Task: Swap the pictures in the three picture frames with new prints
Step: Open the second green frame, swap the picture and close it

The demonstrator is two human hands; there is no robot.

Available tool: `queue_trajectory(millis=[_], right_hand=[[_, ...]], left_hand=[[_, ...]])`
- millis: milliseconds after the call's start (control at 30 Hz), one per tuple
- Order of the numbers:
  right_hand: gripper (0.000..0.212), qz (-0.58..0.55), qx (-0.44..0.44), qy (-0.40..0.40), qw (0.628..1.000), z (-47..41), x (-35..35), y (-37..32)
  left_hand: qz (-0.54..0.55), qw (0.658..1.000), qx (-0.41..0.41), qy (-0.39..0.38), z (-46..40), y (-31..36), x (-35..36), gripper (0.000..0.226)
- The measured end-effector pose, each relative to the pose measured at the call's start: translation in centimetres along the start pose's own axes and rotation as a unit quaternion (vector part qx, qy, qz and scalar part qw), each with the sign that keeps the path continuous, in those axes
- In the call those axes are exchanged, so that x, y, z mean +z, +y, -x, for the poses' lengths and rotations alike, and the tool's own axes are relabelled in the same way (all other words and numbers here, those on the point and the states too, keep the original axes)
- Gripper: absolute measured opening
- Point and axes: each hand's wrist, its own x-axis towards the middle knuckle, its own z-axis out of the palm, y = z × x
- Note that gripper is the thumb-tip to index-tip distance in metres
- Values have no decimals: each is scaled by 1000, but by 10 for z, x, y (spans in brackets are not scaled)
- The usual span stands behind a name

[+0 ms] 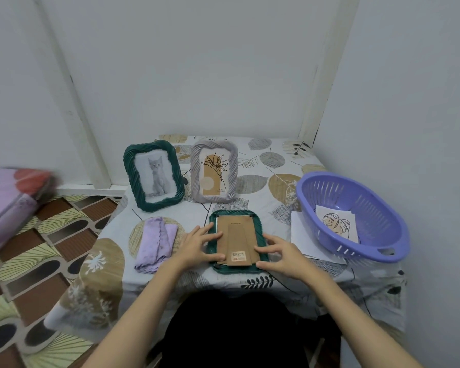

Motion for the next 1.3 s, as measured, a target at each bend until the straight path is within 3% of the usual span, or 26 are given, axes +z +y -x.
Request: queue_trajectory(millis=[233, 367, 567, 667, 867, 1033, 1167, 1300], right_hand=[[51, 123, -30, 26, 992, 6, 12, 0], [65, 139, -23, 19, 990, 7, 16, -3], [55, 184, -15, -56, 981, -1, -5, -14], [51, 207, -32, -25, 977, 1, -3, -11], [62, 78, -27, 112, 990, 11, 22, 4], [33, -19, -2, 150, 989, 16, 27, -1], [30, -57, 4, 181, 982, 18, 24, 0], [22, -34, -20, 213, 976, 19, 30, 2]], left_hand=[[5, 1000, 5, -1, -1, -2, 0, 79], [-1, 1000, 4, 3, 0, 0, 0, 72], [-8, 1000, 3, 3, 0, 2, -1, 71], [-13, 1000, 4, 2, 0, 0, 1, 71], [-12, 1000, 5, -1, 1, -1, 2, 71], [-20, 1000, 8, 2, 3, 1, 2, 69], [-53, 993, 50, 90, 12, 4, 14, 53], [-9, 977, 95, 191, 26, 7, 24, 43]])
